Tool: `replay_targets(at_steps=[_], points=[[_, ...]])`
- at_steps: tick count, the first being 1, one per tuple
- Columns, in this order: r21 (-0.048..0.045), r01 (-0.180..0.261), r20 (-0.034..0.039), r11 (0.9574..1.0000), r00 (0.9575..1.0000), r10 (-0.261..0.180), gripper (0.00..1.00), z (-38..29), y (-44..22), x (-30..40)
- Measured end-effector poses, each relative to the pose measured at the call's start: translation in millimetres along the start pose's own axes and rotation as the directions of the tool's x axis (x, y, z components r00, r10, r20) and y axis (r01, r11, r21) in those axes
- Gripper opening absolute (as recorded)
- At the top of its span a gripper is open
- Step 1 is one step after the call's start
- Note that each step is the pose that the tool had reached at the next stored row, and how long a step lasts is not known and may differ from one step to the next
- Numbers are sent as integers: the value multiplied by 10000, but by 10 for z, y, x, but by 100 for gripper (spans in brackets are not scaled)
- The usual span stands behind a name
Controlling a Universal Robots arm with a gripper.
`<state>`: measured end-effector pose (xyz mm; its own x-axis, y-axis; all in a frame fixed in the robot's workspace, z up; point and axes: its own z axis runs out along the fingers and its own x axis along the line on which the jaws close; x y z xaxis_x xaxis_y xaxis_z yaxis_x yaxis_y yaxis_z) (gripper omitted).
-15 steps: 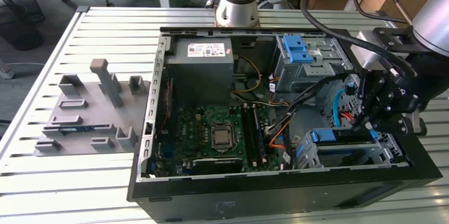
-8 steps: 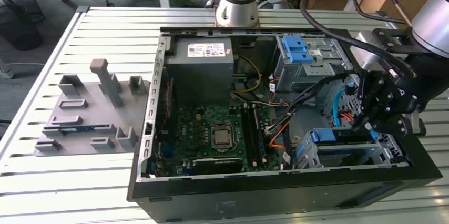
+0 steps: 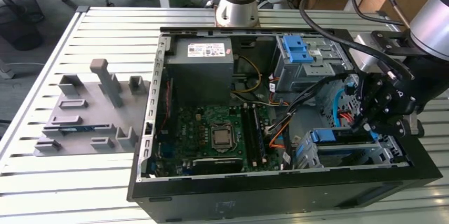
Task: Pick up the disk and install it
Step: 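Insert the first disk wire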
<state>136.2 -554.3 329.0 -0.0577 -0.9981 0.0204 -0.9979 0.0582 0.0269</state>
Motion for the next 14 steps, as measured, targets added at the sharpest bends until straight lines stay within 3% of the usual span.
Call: replay_targets(at_steps=[5, 6, 12, 14], points=[[-2, -1, 11, 10000, 10000, 1, 18, 3, 0, 0], [-1, -1, 9, 10000, 10000, 1, 24, -3, 0, 0], [-1, -1, 8, 10000, 10000, 1, 24, -87, 3, 1], [-1, 0, 10, 10000, 10000, 0, 16, -92, 3, 2]])
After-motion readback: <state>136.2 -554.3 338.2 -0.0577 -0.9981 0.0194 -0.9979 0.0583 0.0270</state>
